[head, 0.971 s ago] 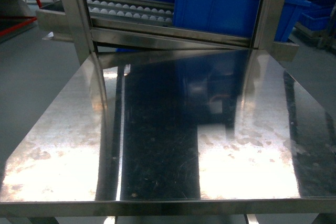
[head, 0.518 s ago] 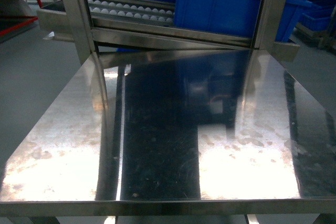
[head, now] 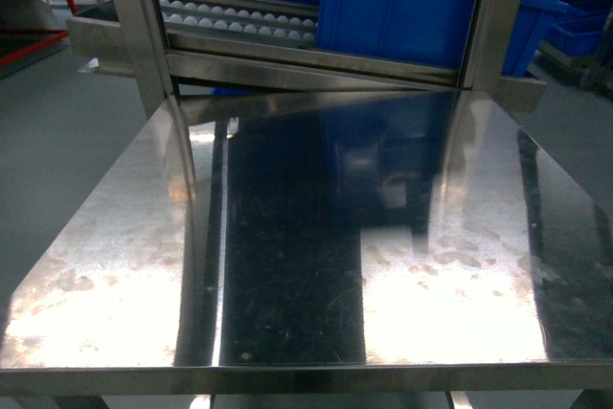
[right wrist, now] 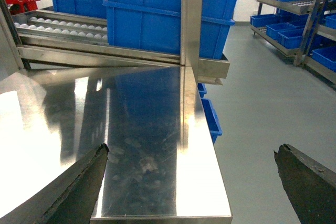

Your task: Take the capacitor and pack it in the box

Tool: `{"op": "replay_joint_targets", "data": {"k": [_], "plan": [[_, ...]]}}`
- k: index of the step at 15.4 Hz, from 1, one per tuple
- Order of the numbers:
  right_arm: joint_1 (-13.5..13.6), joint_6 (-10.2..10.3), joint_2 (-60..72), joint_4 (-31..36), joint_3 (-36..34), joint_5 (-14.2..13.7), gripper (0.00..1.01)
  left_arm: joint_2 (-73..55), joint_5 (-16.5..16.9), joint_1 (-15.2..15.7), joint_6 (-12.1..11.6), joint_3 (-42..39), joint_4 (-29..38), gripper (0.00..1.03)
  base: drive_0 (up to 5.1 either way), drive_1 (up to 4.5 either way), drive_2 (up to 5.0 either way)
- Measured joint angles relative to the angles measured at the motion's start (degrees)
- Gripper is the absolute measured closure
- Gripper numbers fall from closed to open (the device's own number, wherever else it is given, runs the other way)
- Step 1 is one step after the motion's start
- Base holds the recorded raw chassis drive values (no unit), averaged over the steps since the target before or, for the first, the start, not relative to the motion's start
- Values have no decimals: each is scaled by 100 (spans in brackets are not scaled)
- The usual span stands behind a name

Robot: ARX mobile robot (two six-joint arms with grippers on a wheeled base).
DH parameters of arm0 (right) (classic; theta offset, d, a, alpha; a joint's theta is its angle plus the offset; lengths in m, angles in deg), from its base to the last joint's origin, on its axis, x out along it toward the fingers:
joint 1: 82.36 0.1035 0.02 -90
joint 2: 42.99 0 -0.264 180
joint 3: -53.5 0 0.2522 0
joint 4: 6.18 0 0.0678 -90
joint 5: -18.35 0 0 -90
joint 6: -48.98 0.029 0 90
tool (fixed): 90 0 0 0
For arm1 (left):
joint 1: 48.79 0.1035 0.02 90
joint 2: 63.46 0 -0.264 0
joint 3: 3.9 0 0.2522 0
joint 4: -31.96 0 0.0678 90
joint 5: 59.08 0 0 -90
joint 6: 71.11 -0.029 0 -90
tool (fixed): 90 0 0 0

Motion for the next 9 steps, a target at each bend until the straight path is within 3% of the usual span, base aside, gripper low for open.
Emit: {"op": "replay_joint_targets", "data": {"k": [3,5,9], "plan": [[2,0,0,2,0,2,3,286,0,0,2,-149,-35,60,0,0,0],[2,2,0,0,0,0,3,1093,2,0,0,-142,-1152,60,0,0,0],[2,0,0,4,0,4,3,1228,-7,13,-4,-144,-1047,60,0,0,0]]}}
